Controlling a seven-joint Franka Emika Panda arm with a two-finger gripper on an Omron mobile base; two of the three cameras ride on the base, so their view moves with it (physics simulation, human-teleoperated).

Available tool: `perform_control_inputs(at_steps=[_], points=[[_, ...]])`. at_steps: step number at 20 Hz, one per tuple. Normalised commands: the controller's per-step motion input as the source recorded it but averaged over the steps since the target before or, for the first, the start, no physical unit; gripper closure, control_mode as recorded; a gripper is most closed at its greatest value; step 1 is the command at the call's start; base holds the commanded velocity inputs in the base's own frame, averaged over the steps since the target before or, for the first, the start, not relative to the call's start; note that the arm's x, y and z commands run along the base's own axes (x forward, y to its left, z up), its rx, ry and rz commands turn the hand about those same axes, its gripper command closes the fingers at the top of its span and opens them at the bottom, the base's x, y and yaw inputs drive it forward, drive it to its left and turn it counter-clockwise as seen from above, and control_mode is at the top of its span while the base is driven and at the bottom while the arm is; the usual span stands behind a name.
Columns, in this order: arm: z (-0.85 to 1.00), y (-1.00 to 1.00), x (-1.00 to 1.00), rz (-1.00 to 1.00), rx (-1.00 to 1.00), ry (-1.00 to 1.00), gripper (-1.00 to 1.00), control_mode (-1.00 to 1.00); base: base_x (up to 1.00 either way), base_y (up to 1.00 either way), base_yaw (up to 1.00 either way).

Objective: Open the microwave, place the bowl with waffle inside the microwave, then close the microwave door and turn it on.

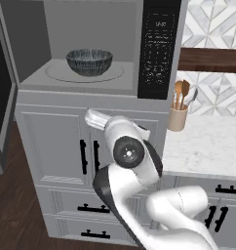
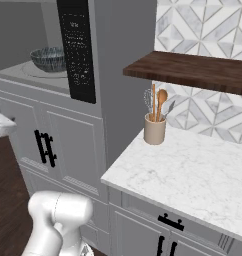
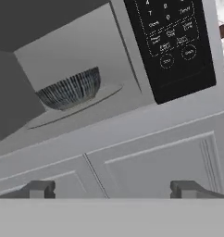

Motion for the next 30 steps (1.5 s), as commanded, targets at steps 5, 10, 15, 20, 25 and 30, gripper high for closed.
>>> perform_control_inputs(at_steps=[5, 10, 15, 20, 25, 30], points=[[-0.4, 0.21, 0.0, -0.28, -0.27, -0.06, -1.0, -1.0, 0.0, 0.0, 0.0], [-0.51, 0.14, 0.0, -0.08, 0.07, -0.36, -1.0, -1.0, 0.0, 0.0, 0.0], [-0.27, 0.42, -0.12, -0.03, 0.11, -0.38, -1.0, -1.0, 0.0, 0.0, 0.0], [0.0, 0.78, -0.41, -0.08, 0.01, -0.27, -1.0, -1.0, 0.0, 0.0, 0.0], [0.0, 0.91, -0.27, -0.08, -0.04, -0.18, -1.0, -1.0, 0.0, 0.0, 0.0], [-0.02, 0.84, -0.09, -0.08, -0.09, -0.12, 1.0, -1.0, 0.0, 0.0, 0.0]])
